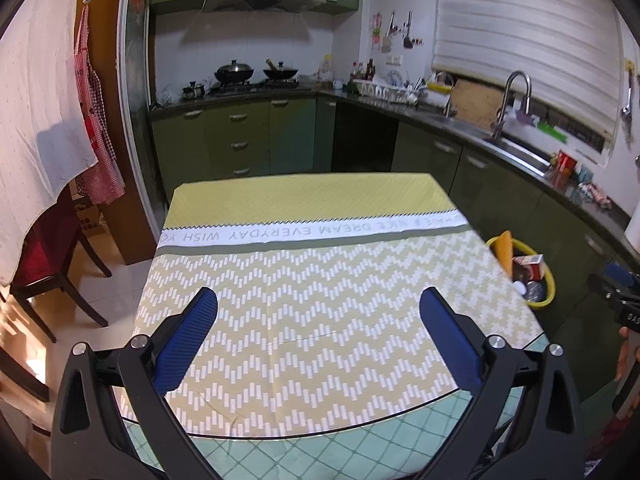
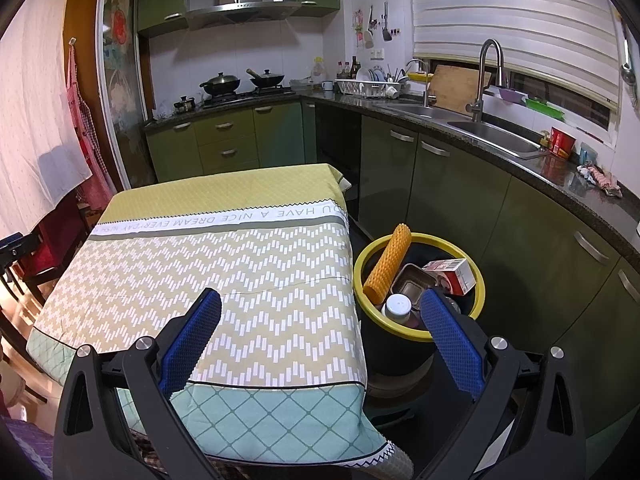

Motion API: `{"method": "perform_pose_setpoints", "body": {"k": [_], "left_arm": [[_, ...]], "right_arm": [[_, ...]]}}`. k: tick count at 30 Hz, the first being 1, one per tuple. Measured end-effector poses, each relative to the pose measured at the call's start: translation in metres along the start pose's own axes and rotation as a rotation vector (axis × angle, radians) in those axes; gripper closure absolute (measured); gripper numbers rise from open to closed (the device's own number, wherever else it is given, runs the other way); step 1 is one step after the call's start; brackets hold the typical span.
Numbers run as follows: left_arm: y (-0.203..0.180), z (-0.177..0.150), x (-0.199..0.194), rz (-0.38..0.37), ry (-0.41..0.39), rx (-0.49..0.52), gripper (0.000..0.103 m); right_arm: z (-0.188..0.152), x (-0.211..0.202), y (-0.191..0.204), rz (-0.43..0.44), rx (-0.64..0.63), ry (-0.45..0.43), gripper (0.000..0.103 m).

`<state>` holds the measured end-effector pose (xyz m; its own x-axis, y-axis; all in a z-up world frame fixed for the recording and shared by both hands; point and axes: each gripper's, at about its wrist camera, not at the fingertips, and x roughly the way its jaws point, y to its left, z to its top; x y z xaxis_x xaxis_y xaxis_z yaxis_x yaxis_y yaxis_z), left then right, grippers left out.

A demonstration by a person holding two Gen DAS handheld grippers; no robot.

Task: Collect trash

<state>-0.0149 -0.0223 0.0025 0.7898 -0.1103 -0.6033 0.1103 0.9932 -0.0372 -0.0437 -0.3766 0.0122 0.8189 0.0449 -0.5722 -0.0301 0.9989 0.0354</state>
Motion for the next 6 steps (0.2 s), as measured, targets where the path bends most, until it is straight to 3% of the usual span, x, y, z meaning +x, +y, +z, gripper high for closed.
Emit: {"method": "perform_pose_setpoints", "body": {"k": [6], "left_arm": [[0.018, 0.013, 0.045, 0.007, 0.082, -0.027, 0.006]], "right_arm": [[0.015, 0.032, 0.005, 0.026, -0.017, 0.037, 0.005]]}}
